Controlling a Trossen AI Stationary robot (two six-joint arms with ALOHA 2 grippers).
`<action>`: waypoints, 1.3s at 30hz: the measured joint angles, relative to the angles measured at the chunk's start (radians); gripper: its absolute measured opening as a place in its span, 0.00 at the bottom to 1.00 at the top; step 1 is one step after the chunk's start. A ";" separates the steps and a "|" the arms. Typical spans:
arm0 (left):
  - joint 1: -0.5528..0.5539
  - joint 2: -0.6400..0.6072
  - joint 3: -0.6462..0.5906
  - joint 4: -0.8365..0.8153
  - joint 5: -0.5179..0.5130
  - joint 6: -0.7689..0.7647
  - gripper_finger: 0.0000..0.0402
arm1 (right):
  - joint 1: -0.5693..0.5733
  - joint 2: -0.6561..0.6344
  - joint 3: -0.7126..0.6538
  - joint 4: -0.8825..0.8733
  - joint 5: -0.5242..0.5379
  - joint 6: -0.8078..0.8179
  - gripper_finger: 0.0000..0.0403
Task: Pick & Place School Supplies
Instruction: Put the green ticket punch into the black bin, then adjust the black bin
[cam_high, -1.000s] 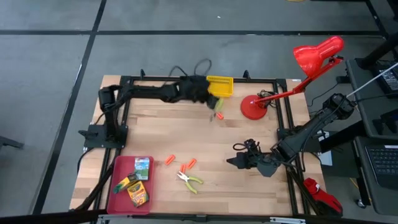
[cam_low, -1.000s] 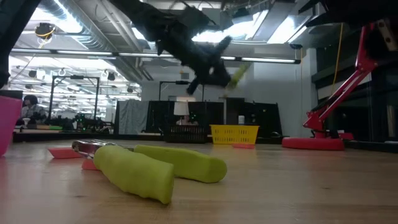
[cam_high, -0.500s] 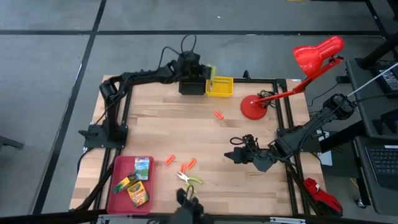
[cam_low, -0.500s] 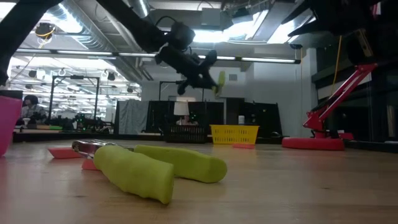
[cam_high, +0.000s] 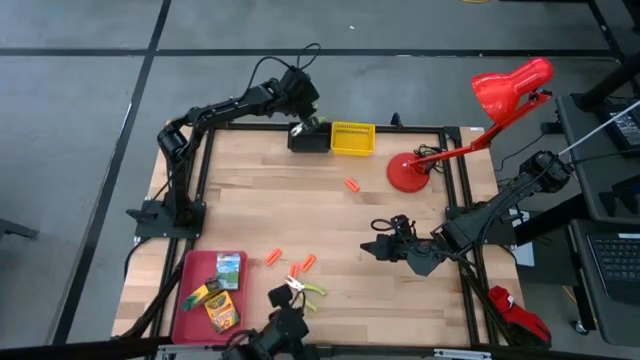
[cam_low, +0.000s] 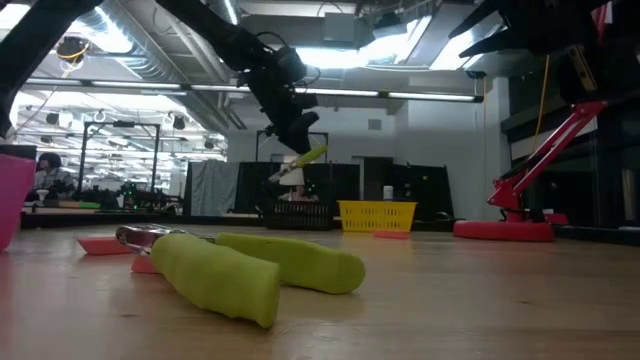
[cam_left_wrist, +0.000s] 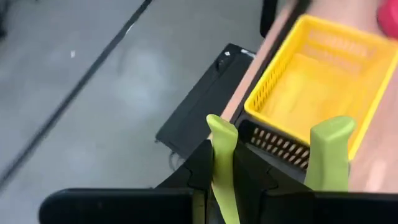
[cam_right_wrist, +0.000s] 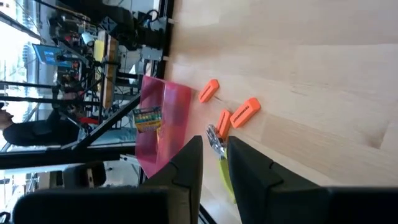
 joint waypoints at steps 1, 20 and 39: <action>0.000 0.003 0.000 0.005 0.009 0.041 0.08 | 0.000 0.000 0.000 0.000 0.003 0.000 0.19; -0.008 0.117 0.000 0.014 0.040 0.343 0.08 | 0.000 0.000 0.000 0.007 0.017 0.027 0.19; -0.008 0.114 0.007 0.004 -0.056 0.415 0.42 | 0.000 0.000 0.000 0.026 0.062 0.027 0.19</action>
